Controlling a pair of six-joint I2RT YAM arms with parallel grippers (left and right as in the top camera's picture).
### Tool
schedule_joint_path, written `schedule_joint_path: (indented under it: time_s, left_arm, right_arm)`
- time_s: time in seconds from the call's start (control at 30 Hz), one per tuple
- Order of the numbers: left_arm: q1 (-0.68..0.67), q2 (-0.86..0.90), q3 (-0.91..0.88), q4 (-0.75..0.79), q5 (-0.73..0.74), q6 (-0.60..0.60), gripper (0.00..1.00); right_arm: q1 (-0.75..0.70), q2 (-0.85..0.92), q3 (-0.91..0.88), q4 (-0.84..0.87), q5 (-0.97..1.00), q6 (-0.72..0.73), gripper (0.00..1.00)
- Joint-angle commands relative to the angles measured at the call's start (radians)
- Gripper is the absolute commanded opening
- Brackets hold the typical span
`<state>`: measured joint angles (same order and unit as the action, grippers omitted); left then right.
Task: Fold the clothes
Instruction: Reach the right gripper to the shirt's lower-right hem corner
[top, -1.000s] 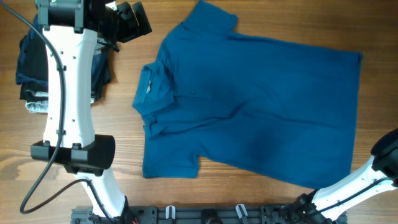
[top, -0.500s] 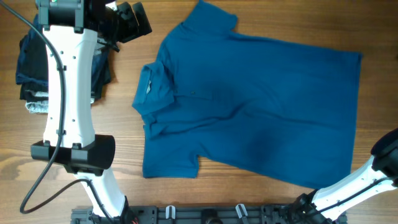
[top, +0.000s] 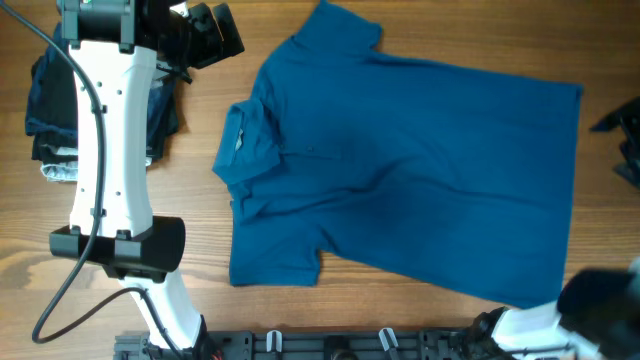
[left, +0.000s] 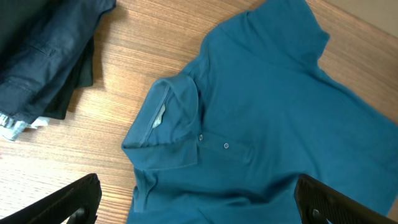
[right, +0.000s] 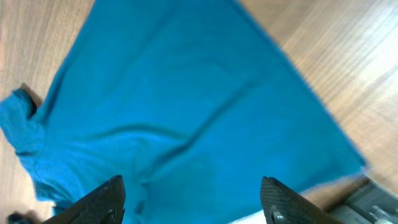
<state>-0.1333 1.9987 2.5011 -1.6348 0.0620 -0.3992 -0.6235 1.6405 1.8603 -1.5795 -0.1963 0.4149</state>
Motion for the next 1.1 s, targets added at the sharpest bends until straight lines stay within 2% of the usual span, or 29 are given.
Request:
schedule_joint_path:
  time_s: [0.0, 0.1, 0.17, 0.23, 0.33, 0.43, 0.5, 0.6, 0.73, 0.83, 0.87, 0.97, 1.0, 1.07]
  left_arm:
    - [0.000, -0.018, 0.002, 0.000, 0.016, -0.009, 1.00]
    - [0.000, -0.018, 0.002, 0.000, 0.016, -0.009, 1.00]
    - [0.000, -0.018, 0.002, 0.000, 0.016, -0.009, 1.00]
    - [0.000, -0.018, 0.002, 0.000, 0.016, -0.009, 1.00]
    - [0.000, -0.018, 0.002, 0.000, 0.016, -0.009, 1.00]
    - [0.000, -0.018, 0.002, 0.000, 0.016, -0.009, 1.00]
    - [0.000, -0.018, 0.002, 0.000, 0.016, -0.009, 1.00]
    - [0.000, -0.018, 0.002, 0.000, 0.016, -0.009, 1.00]
    - [0.000, -0.018, 0.002, 0.000, 0.016, -0.009, 1.00]
    - [0.000, -0.018, 0.002, 0.000, 0.016, -0.009, 1.00]
    - [0.000, -0.018, 0.002, 0.000, 0.016, -0.009, 1.00]
    - [0.000, -0.018, 0.002, 0.000, 0.016, -0.009, 1.00]
    - [0.000, -0.018, 0.002, 0.000, 0.016, -0.009, 1.00]
    - [0.000, -0.018, 0.002, 0.000, 0.016, -0.009, 1.00]
  right_arm:
    - [-0.008, -0.159, -0.087, -0.028, 0.127, 0.008, 0.70]
    - [-0.016, -0.326, -0.262, 0.007, 0.222, 0.095, 0.70]
    - [-0.019, -0.417, -0.377, 0.052, 0.254, 0.153, 0.74]
    - [-0.019, -0.539, -0.565, 0.117, 0.253, 0.270, 0.77]
    - [-0.019, -0.612, -0.742, 0.203, 0.254, 0.276, 0.82]
    - [-0.019, -0.558, -0.856, 0.274, 0.243, 0.325, 0.82]
    - [-0.019, -0.480, -0.869, 0.279, 0.249, 0.413, 0.82]
    - [-0.019, -0.335, -0.874, 0.319, 0.254, 0.448, 0.80]
    - [-0.058, -0.281, -0.875, 0.360, 0.296, 0.478, 0.79]
    - [-0.102, -0.281, -0.888, 0.434, 0.337, 0.383, 0.80]
    - [-0.109, -0.278, -0.901, 0.462, 0.350, 0.338, 0.76]
    - [-0.116, -0.256, -0.969, 0.524, 0.373, 0.332, 0.41]
    - [-0.122, -0.244, -0.990, 0.529, 0.373, 0.365, 0.40]
    - [-0.145, -0.224, -1.020, 0.540, 0.368, 0.424, 0.53]
